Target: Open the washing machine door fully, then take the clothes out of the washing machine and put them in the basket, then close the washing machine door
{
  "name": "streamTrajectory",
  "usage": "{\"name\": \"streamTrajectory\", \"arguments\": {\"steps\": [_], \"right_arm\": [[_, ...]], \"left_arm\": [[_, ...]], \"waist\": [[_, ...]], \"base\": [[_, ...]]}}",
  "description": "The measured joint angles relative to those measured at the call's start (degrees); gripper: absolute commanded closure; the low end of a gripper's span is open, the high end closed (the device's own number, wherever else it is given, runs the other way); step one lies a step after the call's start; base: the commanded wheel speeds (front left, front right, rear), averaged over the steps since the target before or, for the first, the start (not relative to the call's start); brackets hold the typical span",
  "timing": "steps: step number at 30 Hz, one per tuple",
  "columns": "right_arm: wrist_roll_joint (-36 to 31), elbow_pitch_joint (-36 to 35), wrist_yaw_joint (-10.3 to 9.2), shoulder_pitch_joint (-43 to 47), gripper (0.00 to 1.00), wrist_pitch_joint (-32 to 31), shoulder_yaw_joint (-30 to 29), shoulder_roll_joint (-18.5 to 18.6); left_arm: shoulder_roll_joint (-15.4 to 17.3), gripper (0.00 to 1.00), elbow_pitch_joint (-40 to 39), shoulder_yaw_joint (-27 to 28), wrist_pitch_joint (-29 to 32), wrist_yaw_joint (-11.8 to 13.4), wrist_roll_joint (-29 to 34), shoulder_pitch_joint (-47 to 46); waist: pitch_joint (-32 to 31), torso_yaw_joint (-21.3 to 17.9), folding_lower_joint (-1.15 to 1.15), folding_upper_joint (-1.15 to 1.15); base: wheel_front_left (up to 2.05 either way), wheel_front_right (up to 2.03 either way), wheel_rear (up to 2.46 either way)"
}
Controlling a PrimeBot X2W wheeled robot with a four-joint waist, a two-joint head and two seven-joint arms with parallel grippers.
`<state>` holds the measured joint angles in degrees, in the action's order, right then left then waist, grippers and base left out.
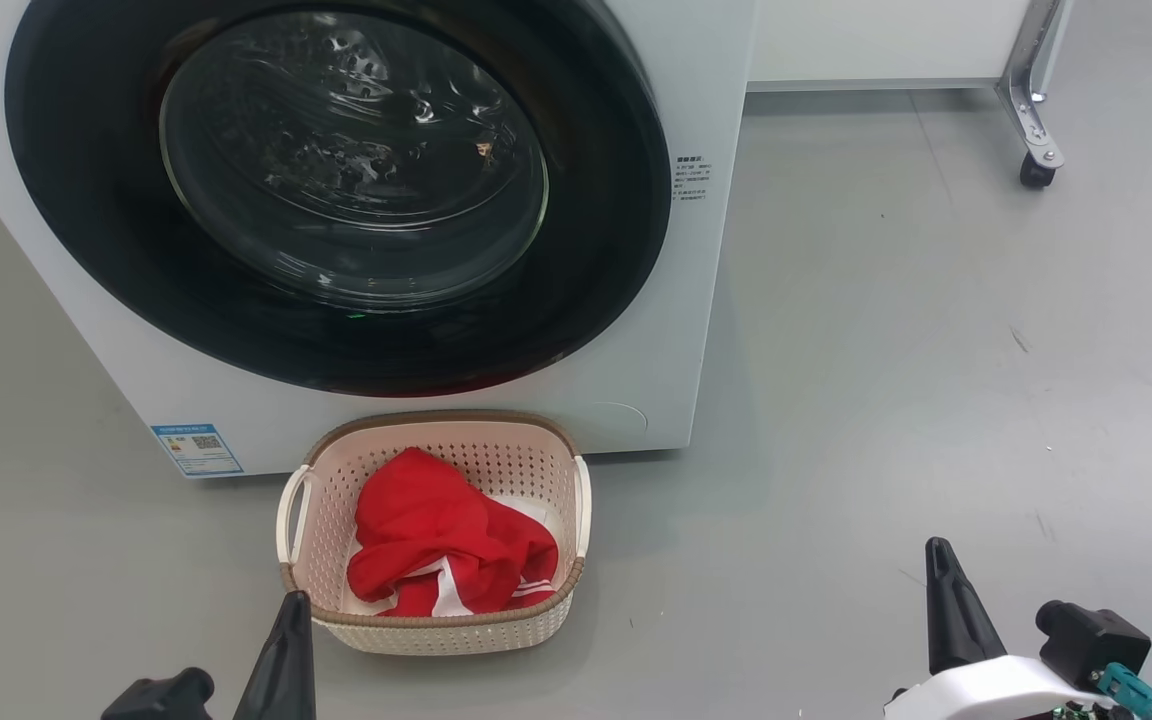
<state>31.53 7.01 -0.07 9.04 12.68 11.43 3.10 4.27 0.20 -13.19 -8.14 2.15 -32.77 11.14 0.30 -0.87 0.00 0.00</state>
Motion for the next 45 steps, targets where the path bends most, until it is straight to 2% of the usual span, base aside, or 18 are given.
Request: {"name": "streamTrajectory", "arguments": {"steps": [20, 45], "right_arm": [[13.26, 0.51, 0.63, -1.64, 1.00, -3.12, -2.97, 0.49], [30.59, 2.63, 2.52, -4.43, 1.00, -6.97, -6.32, 1.27]], "left_arm": [[0.22, 1.00, 1.86, 2.49, 2.10, -0.96, -13.05, -1.82], [0.76, 1.00, 5.46, 5.58, 4.58, -3.04, -30.28, -5.31]], "waist": [[0.03, 0.18, 0.00, 0.00], [0.02, 0.40, 0.00, 0.00]], "base": [[0.00, 0.00, 0.00], [0.00, 0.00, 0.00]]}}
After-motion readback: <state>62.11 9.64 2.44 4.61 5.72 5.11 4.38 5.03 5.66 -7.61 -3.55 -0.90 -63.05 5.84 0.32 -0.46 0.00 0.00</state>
